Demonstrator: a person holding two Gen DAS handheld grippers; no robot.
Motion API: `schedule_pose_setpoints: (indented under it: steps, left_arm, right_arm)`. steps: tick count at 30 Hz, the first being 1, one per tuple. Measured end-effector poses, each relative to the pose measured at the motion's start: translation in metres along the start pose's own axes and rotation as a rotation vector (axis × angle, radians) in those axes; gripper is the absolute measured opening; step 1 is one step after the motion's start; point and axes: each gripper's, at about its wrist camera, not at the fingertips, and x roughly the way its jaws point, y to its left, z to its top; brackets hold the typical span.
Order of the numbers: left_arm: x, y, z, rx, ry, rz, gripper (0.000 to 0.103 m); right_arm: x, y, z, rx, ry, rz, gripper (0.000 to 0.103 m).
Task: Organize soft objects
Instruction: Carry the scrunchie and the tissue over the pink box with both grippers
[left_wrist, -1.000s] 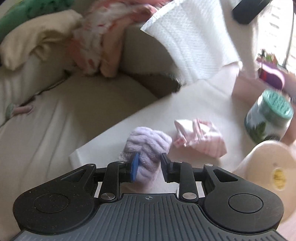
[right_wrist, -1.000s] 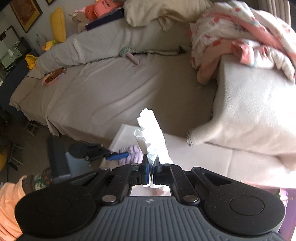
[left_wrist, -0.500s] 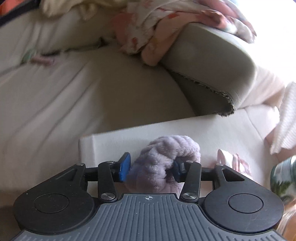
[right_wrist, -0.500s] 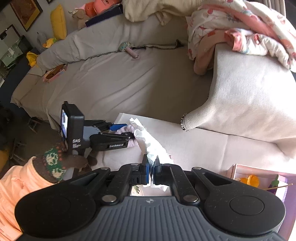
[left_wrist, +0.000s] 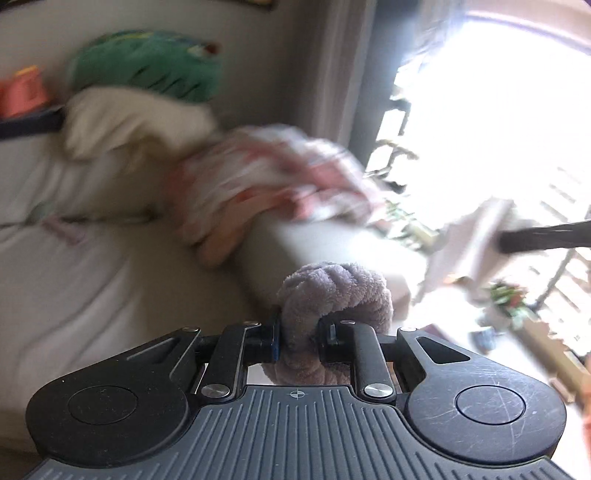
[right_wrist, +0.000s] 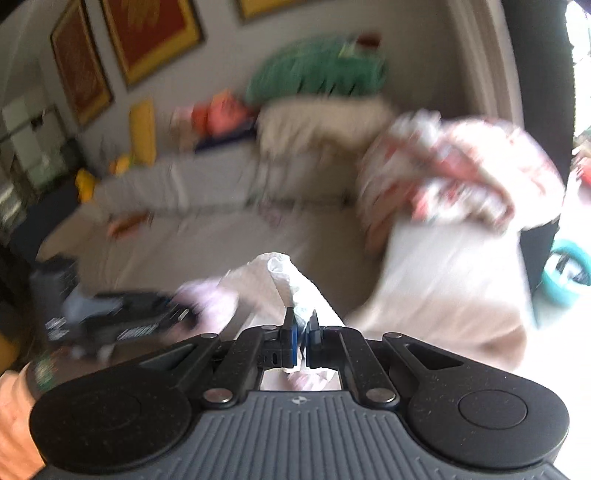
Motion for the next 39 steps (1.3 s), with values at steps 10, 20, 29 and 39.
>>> schedule_pose_setpoints:
  steps: [10,20,29,39]
  left_arm:
    - [0.158,-0.129,-0.041,-0.142,0.227,-0.282,0.027]
    - [0.215,-0.153,-0.100,-0.084,0.418,-0.226,0.034]
    - [0.151,-0.146,-0.067,-0.058,0.157,-0.190,0.034]
    - [0.084,-0.111,-0.078,-0.075,0.099,-0.144,0.034]
  right_arm:
    - [-0.057,-0.093,-0.047,0.136,-0.082,-0.159,0.004]
    - [-0.019,-0.161,-0.112,0.247,0.076,-0.218,0.004]
    - [0.092,-0.171,-0.131,0.301,0.232,-0.154,0.004]
    - [0.118,-0.194,-0.153,0.282,0.412,-0.321,0.002]
